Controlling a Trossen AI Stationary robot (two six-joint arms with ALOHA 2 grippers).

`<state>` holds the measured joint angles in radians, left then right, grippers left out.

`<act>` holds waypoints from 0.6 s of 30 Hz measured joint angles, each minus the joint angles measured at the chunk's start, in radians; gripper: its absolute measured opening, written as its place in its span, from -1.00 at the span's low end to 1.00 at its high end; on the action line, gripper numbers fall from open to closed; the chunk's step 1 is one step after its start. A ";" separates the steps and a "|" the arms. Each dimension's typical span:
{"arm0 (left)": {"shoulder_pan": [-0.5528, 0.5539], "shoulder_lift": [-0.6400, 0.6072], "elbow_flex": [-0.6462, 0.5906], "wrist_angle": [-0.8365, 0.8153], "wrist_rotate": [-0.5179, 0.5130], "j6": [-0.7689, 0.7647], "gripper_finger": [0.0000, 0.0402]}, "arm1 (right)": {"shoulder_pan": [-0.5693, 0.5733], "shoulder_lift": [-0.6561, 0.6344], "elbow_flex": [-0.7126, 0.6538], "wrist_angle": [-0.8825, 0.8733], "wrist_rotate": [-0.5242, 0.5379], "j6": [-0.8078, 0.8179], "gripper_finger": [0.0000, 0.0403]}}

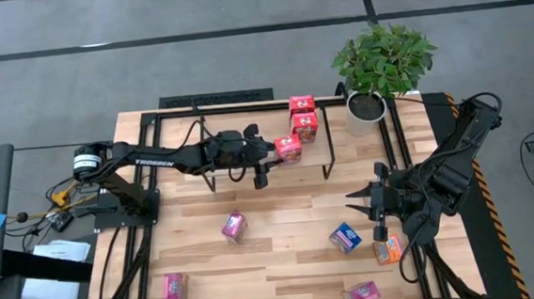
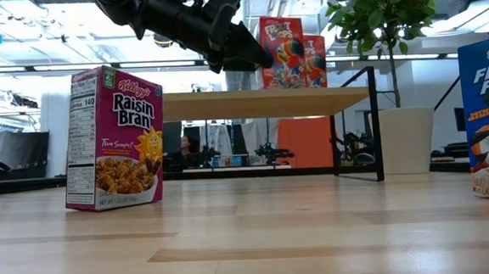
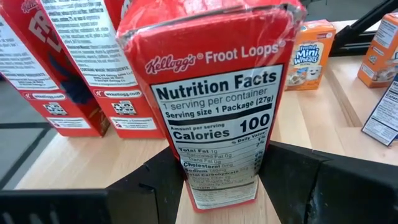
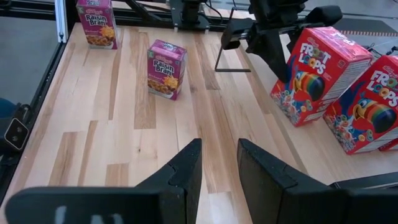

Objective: Stack cereal on shelf
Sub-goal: Put the red cereal box on the shelf aligned with the other red cereal boxes

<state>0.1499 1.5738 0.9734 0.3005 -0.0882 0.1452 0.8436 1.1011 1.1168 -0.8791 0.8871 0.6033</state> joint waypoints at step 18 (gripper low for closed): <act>-0.015 0.002 0.000 -0.008 -0.081 -0.036 0.30 | 0.000 0.000 0.000 0.000 0.000 0.000 -0.37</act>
<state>0.1352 1.5753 0.9733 0.2924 -0.1688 0.1094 0.8436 1.1011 1.1168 -0.8791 0.8871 0.6033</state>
